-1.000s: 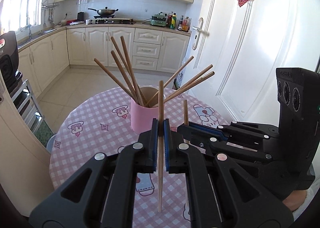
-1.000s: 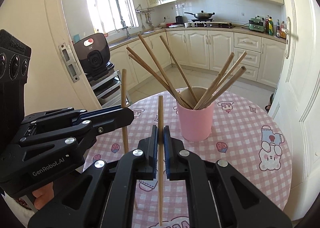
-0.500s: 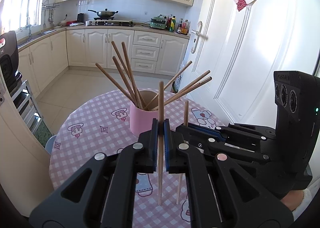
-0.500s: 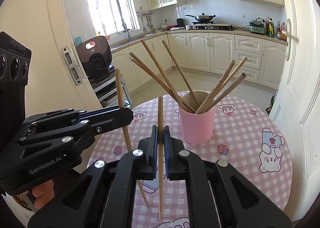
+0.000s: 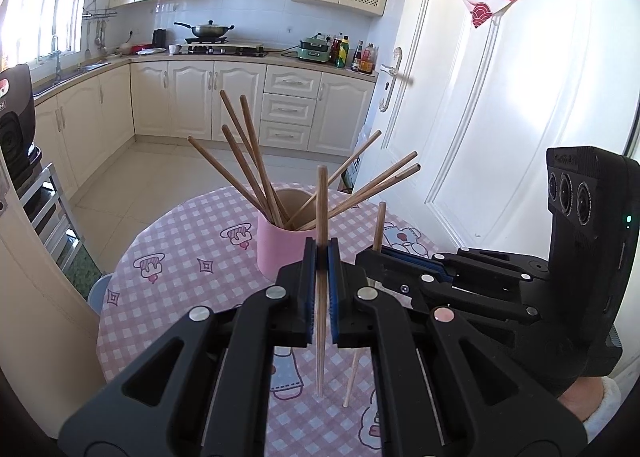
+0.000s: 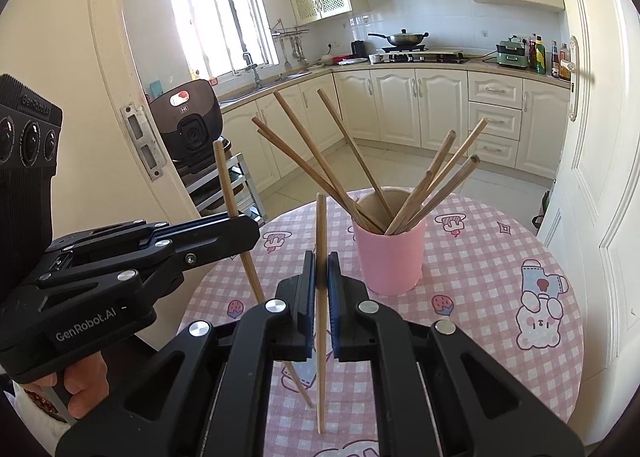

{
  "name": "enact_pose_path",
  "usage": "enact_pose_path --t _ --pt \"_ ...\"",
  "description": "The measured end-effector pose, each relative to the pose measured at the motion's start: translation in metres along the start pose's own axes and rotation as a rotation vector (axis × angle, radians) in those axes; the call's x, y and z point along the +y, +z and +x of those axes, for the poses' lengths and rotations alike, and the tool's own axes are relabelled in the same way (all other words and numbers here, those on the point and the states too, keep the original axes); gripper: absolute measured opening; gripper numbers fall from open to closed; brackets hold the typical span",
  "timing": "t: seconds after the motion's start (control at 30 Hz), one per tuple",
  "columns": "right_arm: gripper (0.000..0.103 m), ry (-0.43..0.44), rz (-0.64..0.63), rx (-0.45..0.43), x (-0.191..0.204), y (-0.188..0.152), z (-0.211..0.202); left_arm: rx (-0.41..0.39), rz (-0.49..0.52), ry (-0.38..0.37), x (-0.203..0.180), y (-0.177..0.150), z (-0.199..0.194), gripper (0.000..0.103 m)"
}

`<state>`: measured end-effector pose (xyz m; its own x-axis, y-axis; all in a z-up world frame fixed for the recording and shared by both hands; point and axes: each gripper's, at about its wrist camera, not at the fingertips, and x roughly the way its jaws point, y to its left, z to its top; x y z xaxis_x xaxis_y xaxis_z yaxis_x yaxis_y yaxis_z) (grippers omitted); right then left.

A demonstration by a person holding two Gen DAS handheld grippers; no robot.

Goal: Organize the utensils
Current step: 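Lift the left tool's chopstick over the pink cup while the right tool carries its own there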

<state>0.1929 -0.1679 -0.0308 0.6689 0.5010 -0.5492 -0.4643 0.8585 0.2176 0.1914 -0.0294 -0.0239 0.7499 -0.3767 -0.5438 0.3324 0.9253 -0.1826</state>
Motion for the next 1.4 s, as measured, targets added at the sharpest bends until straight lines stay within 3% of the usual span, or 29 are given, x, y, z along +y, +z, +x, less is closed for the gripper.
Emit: enact_pose_path --t 0.9,1.4 --pt "0.005 0.023 0.010 -0.061 -0.013 0.022 -0.013 -0.045 -0.010 -0.028 0.003 0.028 -0.004 0.006" --pt "0.005 0.025 0.027 -0.159 -0.021 0.063 -0.030 -0.151 -0.047 -0.043 0.013 0.071 -0.015 0.006"
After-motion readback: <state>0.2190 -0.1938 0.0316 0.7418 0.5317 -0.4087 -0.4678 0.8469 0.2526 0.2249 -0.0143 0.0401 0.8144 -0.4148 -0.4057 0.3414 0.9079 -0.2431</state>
